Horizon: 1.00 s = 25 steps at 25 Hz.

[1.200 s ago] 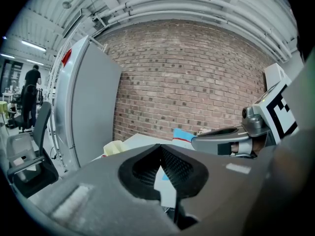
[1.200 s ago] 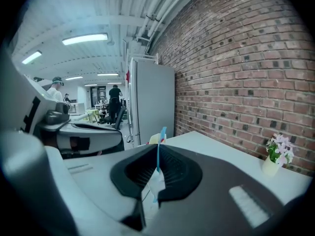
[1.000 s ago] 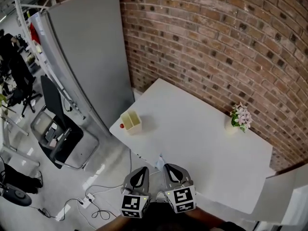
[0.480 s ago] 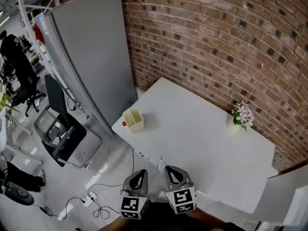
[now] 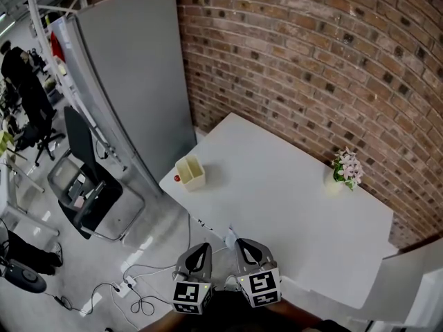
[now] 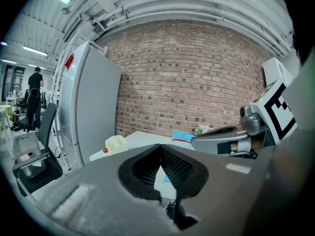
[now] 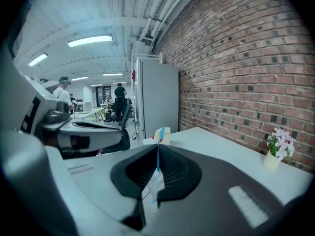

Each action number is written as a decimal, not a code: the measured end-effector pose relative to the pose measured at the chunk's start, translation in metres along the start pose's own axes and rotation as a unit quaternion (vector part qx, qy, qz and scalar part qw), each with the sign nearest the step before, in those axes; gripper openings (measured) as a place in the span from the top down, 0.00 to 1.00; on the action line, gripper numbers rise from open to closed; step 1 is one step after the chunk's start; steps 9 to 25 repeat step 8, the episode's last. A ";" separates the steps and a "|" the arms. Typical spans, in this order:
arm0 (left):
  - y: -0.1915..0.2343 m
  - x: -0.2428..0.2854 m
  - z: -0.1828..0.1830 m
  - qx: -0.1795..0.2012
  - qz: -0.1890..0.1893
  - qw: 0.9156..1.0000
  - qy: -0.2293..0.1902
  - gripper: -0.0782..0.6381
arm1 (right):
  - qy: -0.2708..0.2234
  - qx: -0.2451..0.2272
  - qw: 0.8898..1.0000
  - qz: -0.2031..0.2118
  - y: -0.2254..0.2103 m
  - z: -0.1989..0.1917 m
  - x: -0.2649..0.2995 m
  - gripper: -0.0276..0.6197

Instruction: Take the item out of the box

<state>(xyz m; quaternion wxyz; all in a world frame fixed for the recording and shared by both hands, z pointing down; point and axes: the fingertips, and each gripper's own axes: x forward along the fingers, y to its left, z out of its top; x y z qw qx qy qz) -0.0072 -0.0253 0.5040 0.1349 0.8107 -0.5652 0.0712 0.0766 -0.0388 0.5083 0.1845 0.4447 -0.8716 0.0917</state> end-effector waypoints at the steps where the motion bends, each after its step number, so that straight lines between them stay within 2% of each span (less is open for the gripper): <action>1: -0.001 0.001 0.000 0.001 0.000 1.000 -0.001 0.88 | -0.001 -0.001 1.000 0.000 -0.001 0.000 0.000 0.95; 25: -0.006 0.002 0.009 -0.001 0.001 1.000 0.000 0.88 | 0.005 0.005 1.000 0.000 -0.004 -0.003 -0.004 0.95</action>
